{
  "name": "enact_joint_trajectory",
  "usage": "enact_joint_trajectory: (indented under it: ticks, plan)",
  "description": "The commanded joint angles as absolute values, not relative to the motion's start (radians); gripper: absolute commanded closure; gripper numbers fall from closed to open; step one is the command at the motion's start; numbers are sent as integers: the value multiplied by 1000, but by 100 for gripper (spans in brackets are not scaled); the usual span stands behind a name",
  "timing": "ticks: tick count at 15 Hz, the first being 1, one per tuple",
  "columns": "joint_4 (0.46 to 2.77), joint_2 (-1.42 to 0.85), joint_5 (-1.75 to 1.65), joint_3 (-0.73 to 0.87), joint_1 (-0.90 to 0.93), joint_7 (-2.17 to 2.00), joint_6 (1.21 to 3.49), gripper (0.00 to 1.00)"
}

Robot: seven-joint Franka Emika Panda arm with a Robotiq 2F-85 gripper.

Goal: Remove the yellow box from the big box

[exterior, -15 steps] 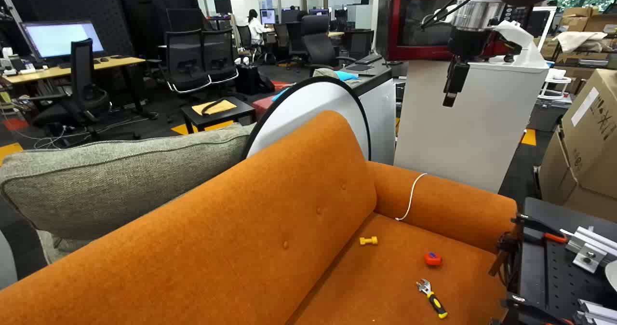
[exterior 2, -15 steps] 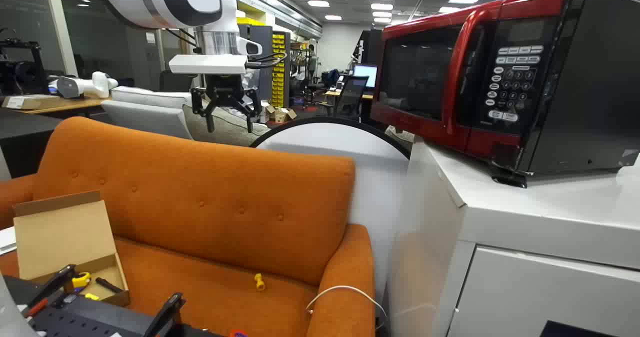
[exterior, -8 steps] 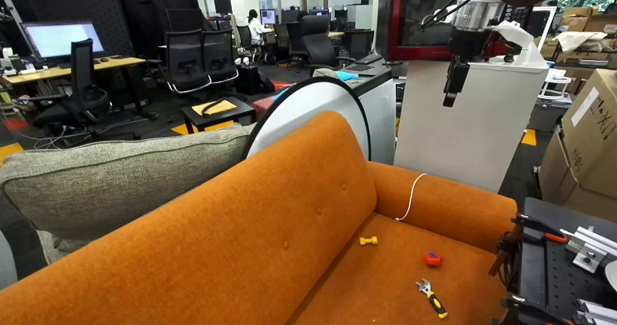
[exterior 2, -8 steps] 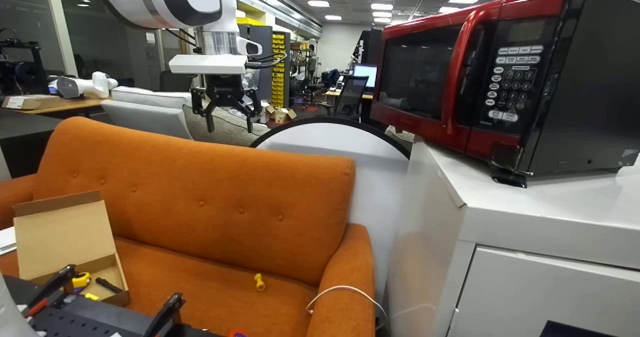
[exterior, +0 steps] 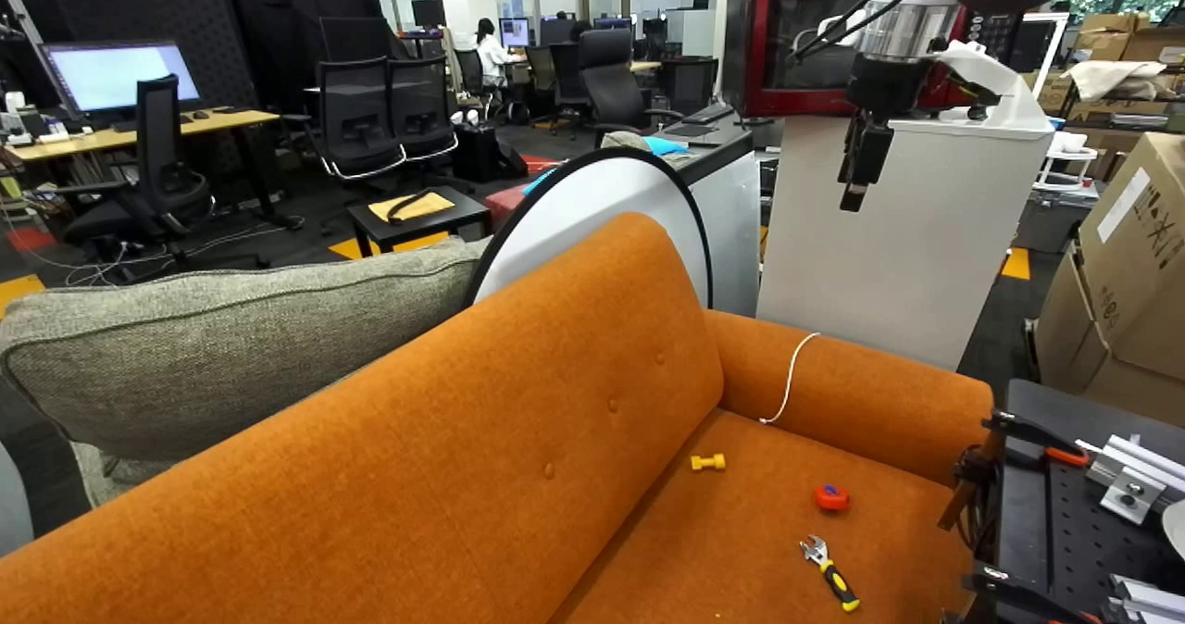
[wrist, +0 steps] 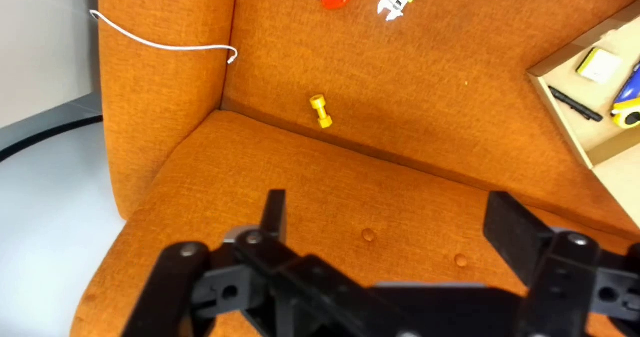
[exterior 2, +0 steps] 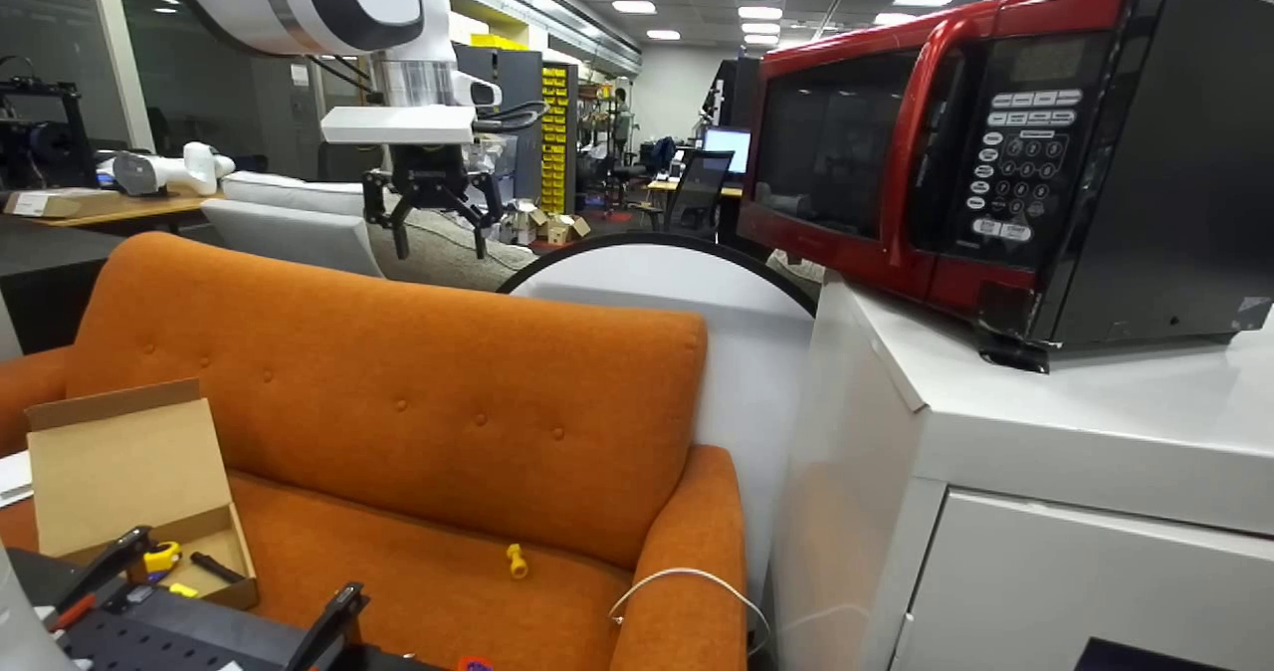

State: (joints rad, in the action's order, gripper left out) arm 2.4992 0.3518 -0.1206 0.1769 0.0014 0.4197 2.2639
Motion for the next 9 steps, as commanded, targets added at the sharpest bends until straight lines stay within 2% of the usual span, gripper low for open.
enact_joint_trajectory:
  ticks: [1, 4, 5, 9]
  plan:
    - [2509, 329, -123, 125, 32, 439, 2345, 0]
    - [2535, 306, -169, 71, 54, 417, 2452, 0]
    - [2518, 314, -130, 78, 58, 419, 2387, 0]
    - [2522, 311, -131, 74, 57, 413, 2395, 0]
